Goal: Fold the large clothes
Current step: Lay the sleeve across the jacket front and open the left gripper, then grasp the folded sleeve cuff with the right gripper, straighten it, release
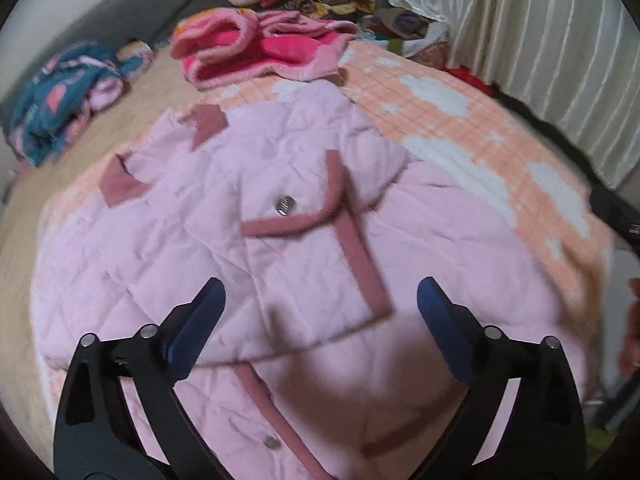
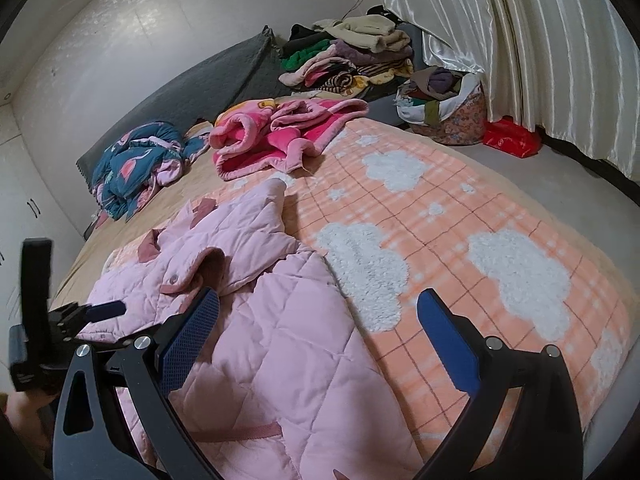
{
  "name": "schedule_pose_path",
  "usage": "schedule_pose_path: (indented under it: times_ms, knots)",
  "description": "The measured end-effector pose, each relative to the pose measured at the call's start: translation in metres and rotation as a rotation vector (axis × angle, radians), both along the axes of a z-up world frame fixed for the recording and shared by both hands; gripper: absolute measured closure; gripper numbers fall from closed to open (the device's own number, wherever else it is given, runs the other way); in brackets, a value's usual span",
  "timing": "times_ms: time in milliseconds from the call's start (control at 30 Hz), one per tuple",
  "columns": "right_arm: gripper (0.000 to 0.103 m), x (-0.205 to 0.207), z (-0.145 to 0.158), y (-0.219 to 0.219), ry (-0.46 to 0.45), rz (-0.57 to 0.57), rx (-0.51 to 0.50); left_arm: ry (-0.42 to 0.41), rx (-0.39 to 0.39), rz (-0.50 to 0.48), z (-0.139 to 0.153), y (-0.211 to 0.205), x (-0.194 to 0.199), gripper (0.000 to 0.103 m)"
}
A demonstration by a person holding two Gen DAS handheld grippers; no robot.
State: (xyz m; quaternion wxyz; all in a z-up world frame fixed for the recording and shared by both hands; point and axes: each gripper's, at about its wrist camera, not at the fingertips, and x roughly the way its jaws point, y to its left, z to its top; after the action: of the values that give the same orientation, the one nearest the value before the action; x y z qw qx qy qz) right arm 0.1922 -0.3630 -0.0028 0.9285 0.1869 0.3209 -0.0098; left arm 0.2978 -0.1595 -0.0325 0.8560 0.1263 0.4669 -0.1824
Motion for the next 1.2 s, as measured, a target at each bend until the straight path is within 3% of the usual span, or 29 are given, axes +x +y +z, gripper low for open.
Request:
schedule_pose_path:
  times_ms: [100, 267, 467, 767, 1033, 1100, 1133, 1200]
  knots:
    - [0.004, 0.001, 0.001, 0.001, 0.001, 0.0, -0.003, 0.044, -0.072, -0.004, 0.012, 0.013, -0.007, 0.009]
    - [0.004, 0.008, 0.001, 0.015, 0.012, 0.037, -0.007, 0.032, -0.172, 0.07, 0.038, 0.061, -0.008, 0.009]
    - [0.004, 0.028, -0.001, 0.061, 0.04, 0.156, 0.02, -0.061, -0.122, 0.226, 0.054, 0.122, 0.004, 0.009]
    - [0.004, 0.066, -0.016, 0.133, 0.111, 0.299, 0.029, -0.105, -0.083, 0.425, 0.051, 0.216, 0.018, 0.009]
    - [0.006, 0.096, -0.048, 0.157, 0.197, 0.283, 0.13, -0.095, -0.095, 0.516, 0.043, 0.27, 0.017, 0.009]
    - [0.03, 0.103, -0.057, 0.156, 0.225, 0.273, 0.163, -0.09, -0.102, 0.531, 0.041, 0.279, 0.016, 0.009]
    - [0.037, 0.108, -0.063, 0.156, 0.249, 0.261, 0.164, -0.086, -0.104, 0.541, 0.039, 0.285, 0.016, 0.009]
    - [0.076, 0.111, -0.068, 0.155, 0.255, 0.263, 0.168, -0.083, -0.109, 0.557, 0.037, 0.293, 0.017, 0.009]
